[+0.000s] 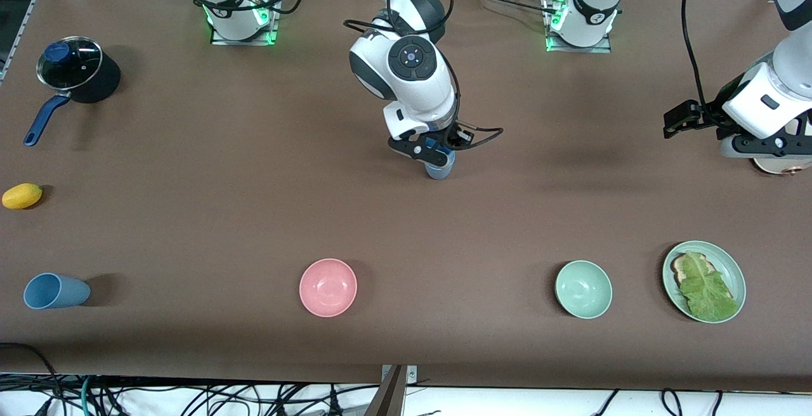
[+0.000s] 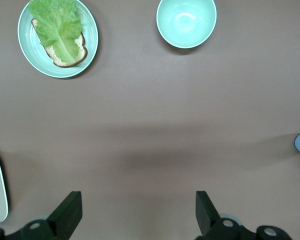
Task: Stack blue cups with both arms
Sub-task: 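Open the right gripper and lift it off the stacked cups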
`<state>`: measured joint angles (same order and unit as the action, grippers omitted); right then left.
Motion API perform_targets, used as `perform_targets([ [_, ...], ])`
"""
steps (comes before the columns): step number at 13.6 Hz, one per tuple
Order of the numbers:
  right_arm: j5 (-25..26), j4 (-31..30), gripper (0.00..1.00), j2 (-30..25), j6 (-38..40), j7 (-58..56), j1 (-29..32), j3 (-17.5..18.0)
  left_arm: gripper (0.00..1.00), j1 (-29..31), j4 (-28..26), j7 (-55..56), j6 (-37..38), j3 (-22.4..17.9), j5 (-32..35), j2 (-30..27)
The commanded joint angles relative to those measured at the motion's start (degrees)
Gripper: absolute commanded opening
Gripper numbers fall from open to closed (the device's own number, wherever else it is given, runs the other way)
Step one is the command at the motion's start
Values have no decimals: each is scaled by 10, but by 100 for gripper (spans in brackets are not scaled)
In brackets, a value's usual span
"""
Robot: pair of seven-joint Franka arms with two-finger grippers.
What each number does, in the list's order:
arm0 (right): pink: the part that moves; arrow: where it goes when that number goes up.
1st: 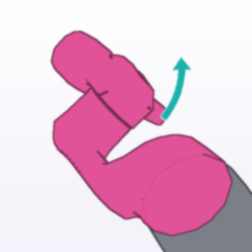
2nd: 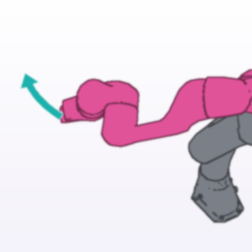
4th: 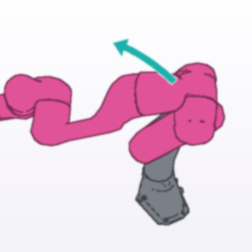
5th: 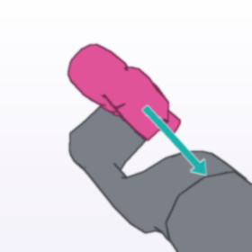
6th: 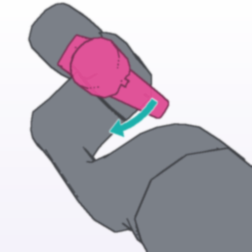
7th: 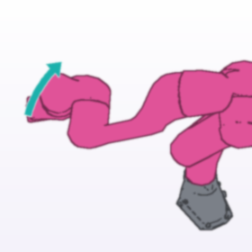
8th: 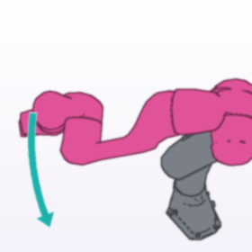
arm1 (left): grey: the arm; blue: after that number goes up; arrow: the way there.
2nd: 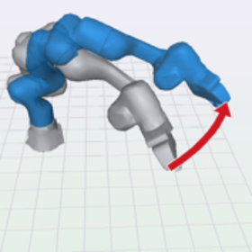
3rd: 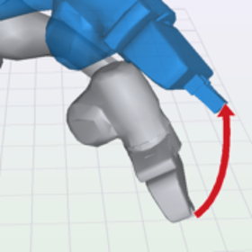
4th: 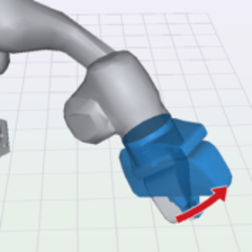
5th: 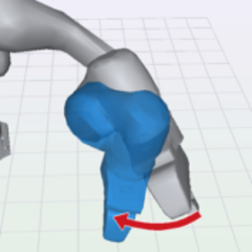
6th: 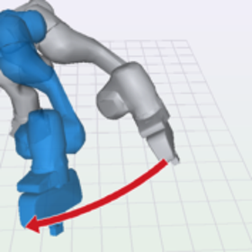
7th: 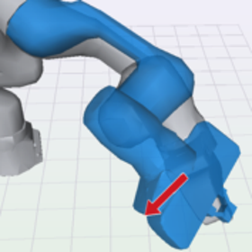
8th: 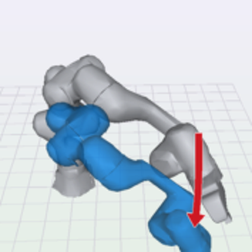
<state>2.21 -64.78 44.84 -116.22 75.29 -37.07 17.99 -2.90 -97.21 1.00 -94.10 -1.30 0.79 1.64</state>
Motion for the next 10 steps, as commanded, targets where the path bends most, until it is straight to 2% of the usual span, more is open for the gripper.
perform_targets([
  [1, 2, 20, 62, 10, 3, 6, -8, -3, 100, 4, 4, -13, 10, 1, -11, -3],
  [4, 3, 21, 80, 8, 9, 6, -8, -3, 100, 5, 4, -13, 10, 1, -11, -3],
  [5, 3, 20, 98, 6, 12, 5, -7, -4, 100, 5, 4, -13, 10, 1, -11, -3],
  [8, 66, 21, 100, -4, 68, -13, -1, -4, 100, 5, 4, -13, 10, 1, -11, -3],
  [10, 68, 20, 100, -14, 117, -86, 19, -4, 100, 5, 4, -13, 10, 1, -11, -3],
])
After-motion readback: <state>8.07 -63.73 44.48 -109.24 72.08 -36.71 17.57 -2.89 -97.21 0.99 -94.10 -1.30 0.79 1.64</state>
